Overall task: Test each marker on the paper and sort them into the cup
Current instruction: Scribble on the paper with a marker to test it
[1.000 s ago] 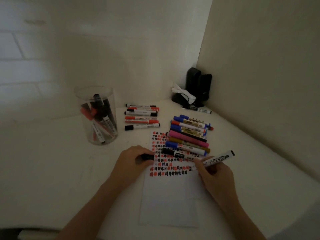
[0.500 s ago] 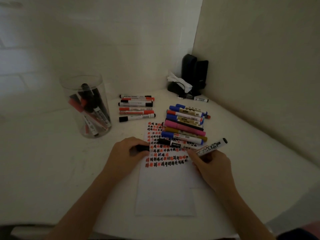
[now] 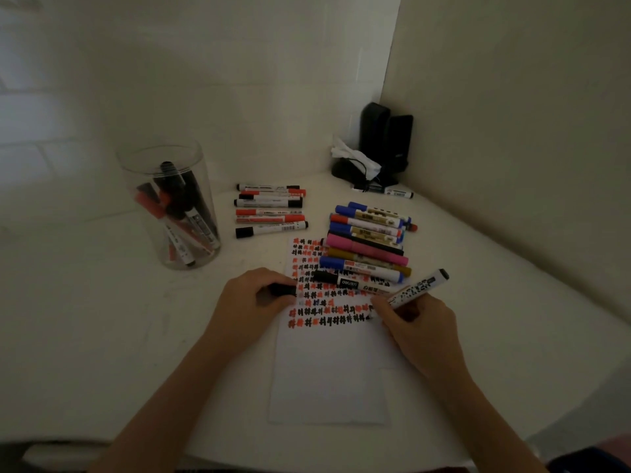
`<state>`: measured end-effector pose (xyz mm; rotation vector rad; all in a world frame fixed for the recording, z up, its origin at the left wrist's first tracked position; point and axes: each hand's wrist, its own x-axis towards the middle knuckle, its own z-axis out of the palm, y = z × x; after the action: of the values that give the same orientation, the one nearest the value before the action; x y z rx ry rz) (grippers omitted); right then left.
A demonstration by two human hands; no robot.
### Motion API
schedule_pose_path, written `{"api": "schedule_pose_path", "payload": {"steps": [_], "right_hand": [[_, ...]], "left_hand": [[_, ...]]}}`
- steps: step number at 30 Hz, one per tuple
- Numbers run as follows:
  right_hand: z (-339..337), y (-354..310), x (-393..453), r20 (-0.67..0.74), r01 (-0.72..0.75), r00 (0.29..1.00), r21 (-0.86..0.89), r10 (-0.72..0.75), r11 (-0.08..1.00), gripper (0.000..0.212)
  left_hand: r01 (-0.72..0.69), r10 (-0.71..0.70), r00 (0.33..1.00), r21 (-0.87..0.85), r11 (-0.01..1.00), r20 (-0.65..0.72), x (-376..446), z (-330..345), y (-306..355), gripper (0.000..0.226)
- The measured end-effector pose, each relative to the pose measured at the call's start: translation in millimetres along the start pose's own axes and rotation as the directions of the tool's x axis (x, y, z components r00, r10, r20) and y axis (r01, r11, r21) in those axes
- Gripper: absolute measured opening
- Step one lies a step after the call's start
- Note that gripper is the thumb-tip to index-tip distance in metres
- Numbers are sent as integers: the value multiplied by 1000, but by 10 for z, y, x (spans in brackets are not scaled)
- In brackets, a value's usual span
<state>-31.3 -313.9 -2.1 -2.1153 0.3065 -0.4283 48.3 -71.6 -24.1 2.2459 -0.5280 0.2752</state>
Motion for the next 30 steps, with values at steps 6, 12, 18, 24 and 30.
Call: {"api": "schedule_pose_path", "payload": {"steps": [6,12,18,24,30], "right_hand": [[-14,7,6,-20,-5,1000,8,5,1000,18],[-10,7,-10,-1,-13,1000,4,13,1000,17],[2,4,-3,-35,-35,999,-11,35,999,20],[-35,-37,2,-33,-107,994,18,107,994,23],[1,-378,52,51,-144,990,322,134,936,17]], "left_hand": [[6,-6,1000,-4,1000,-1,-1,-1,0,21],[7,-7,1000,-11,1000,2,-4,1,-8,21],[6,-6,1000,-31,1000,6,-4,-4,-11,21],[41,-41,999,-55,998,9,-11,-43,45,19],[78,-86,996,-239,968,-26,-10,-156,100,10]]}}
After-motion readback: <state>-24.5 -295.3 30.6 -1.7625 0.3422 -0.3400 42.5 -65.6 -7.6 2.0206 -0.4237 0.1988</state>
